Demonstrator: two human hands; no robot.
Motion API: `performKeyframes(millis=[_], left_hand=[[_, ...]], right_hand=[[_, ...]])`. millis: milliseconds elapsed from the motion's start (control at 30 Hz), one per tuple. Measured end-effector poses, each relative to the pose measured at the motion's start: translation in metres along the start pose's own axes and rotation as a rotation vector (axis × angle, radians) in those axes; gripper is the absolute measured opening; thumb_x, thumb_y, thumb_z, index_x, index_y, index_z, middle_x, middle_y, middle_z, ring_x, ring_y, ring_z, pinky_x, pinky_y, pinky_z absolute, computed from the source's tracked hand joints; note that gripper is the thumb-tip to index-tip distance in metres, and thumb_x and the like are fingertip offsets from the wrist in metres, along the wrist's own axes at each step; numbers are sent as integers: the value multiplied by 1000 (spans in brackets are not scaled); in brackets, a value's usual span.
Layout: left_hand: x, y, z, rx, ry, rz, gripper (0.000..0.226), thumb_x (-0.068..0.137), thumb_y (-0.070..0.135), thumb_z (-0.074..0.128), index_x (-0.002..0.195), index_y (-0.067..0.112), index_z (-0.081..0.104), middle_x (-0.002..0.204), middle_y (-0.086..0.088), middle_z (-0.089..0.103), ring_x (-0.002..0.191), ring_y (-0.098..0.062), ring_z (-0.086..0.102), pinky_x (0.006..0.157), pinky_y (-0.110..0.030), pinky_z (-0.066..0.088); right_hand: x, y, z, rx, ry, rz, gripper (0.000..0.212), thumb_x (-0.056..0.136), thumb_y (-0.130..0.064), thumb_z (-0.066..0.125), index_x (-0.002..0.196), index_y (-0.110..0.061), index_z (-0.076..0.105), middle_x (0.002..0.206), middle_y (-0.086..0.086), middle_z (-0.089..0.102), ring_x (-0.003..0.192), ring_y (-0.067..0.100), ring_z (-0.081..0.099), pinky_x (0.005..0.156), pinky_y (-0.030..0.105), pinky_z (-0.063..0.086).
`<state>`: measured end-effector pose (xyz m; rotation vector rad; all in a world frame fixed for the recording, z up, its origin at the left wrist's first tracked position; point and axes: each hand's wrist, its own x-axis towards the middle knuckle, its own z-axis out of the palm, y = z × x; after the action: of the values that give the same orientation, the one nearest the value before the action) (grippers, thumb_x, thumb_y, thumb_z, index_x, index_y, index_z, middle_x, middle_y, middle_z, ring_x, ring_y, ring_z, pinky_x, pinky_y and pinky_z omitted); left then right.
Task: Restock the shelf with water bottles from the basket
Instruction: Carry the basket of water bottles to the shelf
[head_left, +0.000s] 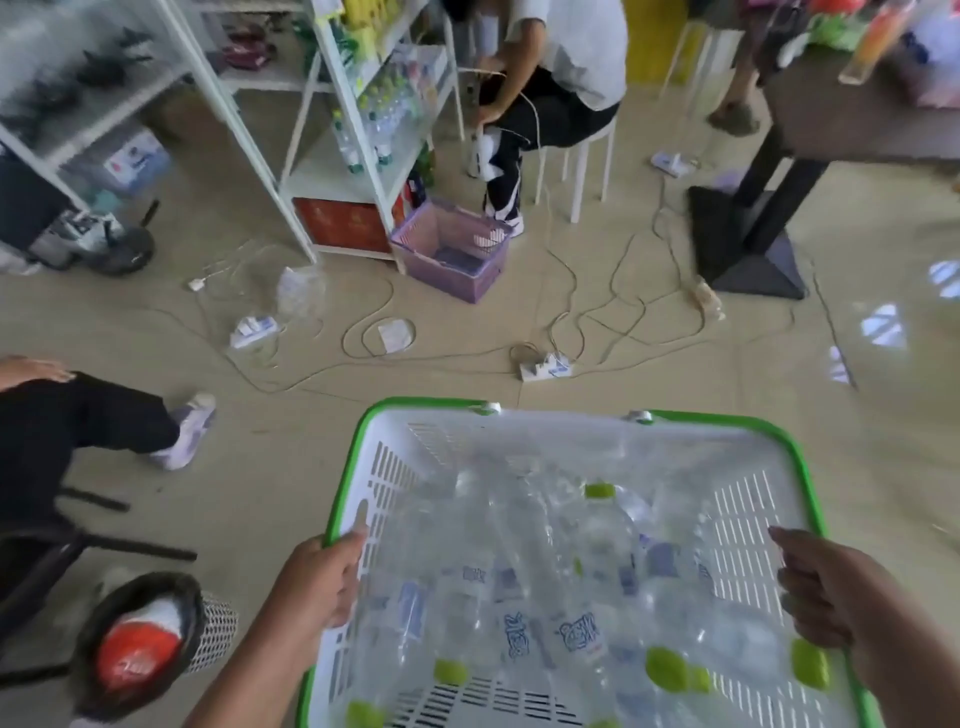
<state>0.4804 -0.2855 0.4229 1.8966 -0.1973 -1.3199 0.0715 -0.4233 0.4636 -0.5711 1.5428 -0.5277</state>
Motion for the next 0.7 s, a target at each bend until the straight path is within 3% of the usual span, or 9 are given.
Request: performKeyframes(millis=[100, 200, 400, 700], left_hand=[[10, 25, -7, -106, 91, -37, 45, 98, 20, 49, 57, 18, 29, 36, 5, 21, 24, -7, 19, 40, -10, 18], [17, 43, -25, -148, 210, -28, 48, 95, 21, 54, 54, 19, 29, 37, 4, 21, 26, -8, 18, 40, -11, 16], [63, 81, -77, -298, 362, -44, 50, 95, 21, 53, 52, 20, 29, 39, 5, 18, 28, -7, 17, 42, -12, 13], [189, 159, -180, -502, 449, -56, 48, 96, 22, 52, 54, 17, 29, 38, 4, 16, 25, -7, 18, 43, -11, 18]], right_hand=[[32, -56, 38, -89, -84, 4, 54, 97, -21, 46, 45, -20, 28, 35, -6, 17, 22, 6, 13, 34, 6, 19], [64, -98, 88, -182, -165, -10, 46, 96, -21, 46, 55, -20, 24, 36, -6, 17, 23, 7, 13, 34, 6, 17], [127, -169, 226, -355, -286, -4, 43, 95, -20, 48, 58, -20, 26, 37, -6, 19, 25, 7, 14, 35, 7, 16], [187, -277, 451, -502, -377, -59, 46, 95, -19, 50, 55, -21, 26, 38, -6, 19, 26, 7, 14, 34, 8, 13]])
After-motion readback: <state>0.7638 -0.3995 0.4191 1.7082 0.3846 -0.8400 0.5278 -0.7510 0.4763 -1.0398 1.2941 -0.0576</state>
